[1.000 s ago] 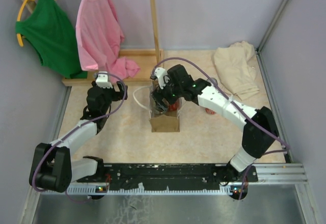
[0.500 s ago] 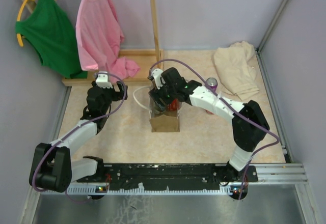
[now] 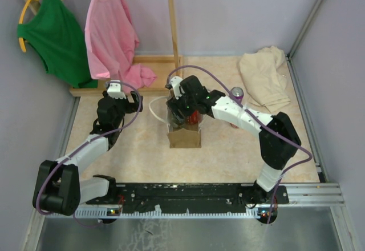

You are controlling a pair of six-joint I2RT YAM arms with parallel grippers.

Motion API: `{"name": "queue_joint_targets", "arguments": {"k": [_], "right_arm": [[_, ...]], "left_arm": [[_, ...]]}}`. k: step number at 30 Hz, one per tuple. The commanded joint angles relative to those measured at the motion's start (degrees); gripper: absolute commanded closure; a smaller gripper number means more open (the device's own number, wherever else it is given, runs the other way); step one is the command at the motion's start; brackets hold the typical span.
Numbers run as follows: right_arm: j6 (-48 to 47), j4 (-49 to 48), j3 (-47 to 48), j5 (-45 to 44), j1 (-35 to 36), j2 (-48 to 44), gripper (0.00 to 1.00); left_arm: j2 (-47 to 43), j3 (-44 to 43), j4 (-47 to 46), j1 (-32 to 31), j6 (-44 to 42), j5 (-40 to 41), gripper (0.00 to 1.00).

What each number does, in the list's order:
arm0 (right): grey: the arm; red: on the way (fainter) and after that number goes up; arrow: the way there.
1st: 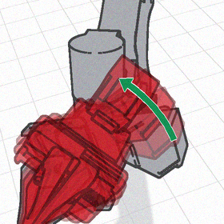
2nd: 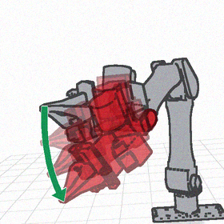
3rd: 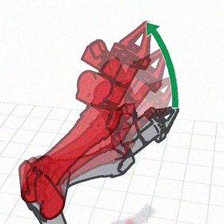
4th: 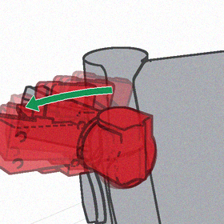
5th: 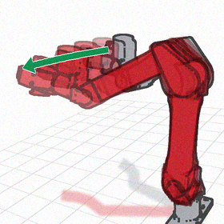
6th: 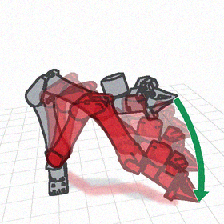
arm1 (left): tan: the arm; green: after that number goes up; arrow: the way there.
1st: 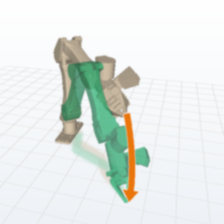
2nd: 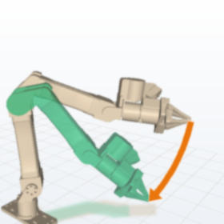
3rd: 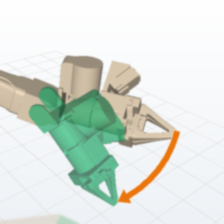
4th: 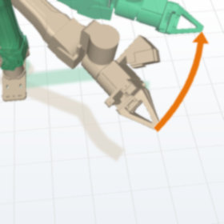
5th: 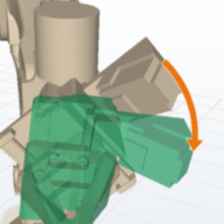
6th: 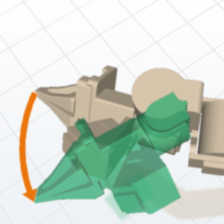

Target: Take the beverage out of the canvas bag

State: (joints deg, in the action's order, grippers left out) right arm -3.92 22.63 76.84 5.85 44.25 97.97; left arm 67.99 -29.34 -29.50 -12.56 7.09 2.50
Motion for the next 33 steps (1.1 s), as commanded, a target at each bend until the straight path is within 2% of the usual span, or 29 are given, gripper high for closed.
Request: {"name": "queue_joint_targets", "arguments": {"k": [1,13,16,21,33], "right_arm": [[-0.2,-1.8,2.8,-0.4,1.2,1.3,0.30],[-1.2,-1.0,3.7,-7.1,3.0,-0.3,0.32],[-1.7,-1.1,3.9,-8.7,3.1,-1.0,0.28],[-2.0,-0.8,4.5,-8.2,3.1,-0.9,0.24],[-0.9,-0.9,4.9,-4.8,4.9,0.5,0.26]], "left_arm": [[-0.1,-0.5,-1.0,-0.3,0.1,-0.6,0.00],[0.1,-0.5,-1.1,-0.3,0.1,-0.7,0.00],[0.2,-0.5,-1.2,-0.3,0.2,-0.9,0.00],[0.2,-0.5,-1.2,-0.3,0.3,-0.9,0.00],[0.3,-0.5,-1.2,-0.3,0.5,-1.1,0.00]]}}
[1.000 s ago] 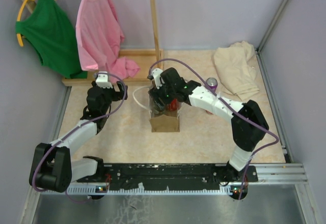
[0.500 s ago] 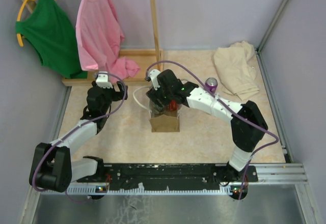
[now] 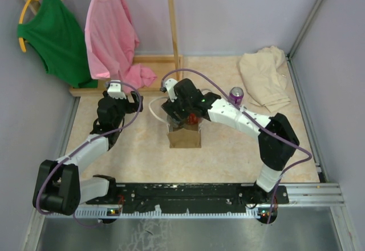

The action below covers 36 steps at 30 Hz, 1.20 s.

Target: Take the beverage out of the canvas bag

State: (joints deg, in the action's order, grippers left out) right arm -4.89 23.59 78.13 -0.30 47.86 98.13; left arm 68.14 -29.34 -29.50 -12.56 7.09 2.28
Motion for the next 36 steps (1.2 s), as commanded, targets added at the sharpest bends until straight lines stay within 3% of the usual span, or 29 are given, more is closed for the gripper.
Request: {"name": "queue_joint_targets", "arguments": {"k": [1,36], "right_arm": [[0.1,-1.9,3.7,1.5,1.5,0.5,0.26],[6.3,-4.6,-3.0,0.8,1.7,8.2,0.33]], "left_arm": [[0.1,-0.5,-1.2,-0.3,0.5,-0.9,0.00],[0.1,-0.6,-0.9,-0.3,0.2,-0.8,0.00]]}}
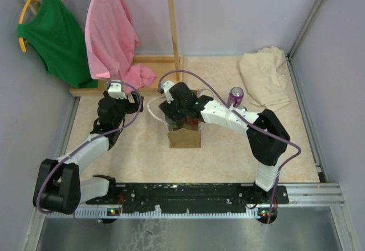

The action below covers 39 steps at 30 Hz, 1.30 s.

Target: Take the beverage out of the canvas bag

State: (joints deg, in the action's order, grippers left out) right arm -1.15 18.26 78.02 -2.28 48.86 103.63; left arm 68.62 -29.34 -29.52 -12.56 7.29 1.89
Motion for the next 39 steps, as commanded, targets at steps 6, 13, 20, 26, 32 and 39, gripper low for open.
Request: {"name": "queue_joint_targets", "arguments": {"k": [6,13,20,26,32,39], "right_arm": [[3.1,0.3,-4.7,1.4,0.7,3.3,0.39],[3.1,0.9,-5.4,-1.7,0.7,3.2,0.53],[3.3,1.2,-6.1,-2.3,0.7,2.6,0.62],[3.5,0.9,-7.2,-1.4,0.8,2.7,0.98],[3.9,-0.6,-8.7,-0.7,0.8,1.2,1.00],[3.3,-4.1,-8.7,-2.0,0.8,-4.8,1.00]], "left_arm": [[0.0,-0.7,-1.0,-0.3,0.2,-0.9,0.00],[-0.2,-0.7,-1.0,-0.3,0.2,-0.7,0.00],[-0.4,-0.6,-0.9,-0.3,0.2,-0.7,0.00],[-0.4,-0.7,-0.8,-0.3,0.3,-0.8,0.00],[-0.7,-0.5,-0.7,-0.3,0.2,-0.7,0.00],[-1.0,-0.5,-0.6,-0.4,0.2,-0.8,0.00]]}}
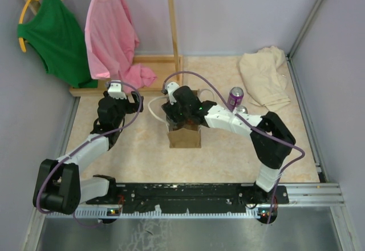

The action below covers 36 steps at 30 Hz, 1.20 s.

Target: Take the beverage out of the canvas bag

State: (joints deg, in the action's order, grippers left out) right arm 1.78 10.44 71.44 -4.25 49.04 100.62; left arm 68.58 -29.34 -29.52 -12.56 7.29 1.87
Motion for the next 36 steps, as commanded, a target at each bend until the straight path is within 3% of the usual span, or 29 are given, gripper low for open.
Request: {"name": "queue_joint_targets", "arguments": {"k": [1,14,36], "right_arm": [[0.1,3.5,-1.6,-0.3,0.7,-3.0,1.00],[-2.3,5.5,7.6,-3.3,0.6,-8.8,1.00],[-2.0,1.5,6.8,-3.5,0.6,-14.1,1.00]], "left_arm": [[-1.0,-0.5,-0.6,-0.4,0.3,-0.8,0.00],[0.0,-1.5,-0.8,-0.4,0.9,-2.1,0.00],[0.6,-1.4,-0.9,-0.4,1.3,-2.3,0.00]]}}
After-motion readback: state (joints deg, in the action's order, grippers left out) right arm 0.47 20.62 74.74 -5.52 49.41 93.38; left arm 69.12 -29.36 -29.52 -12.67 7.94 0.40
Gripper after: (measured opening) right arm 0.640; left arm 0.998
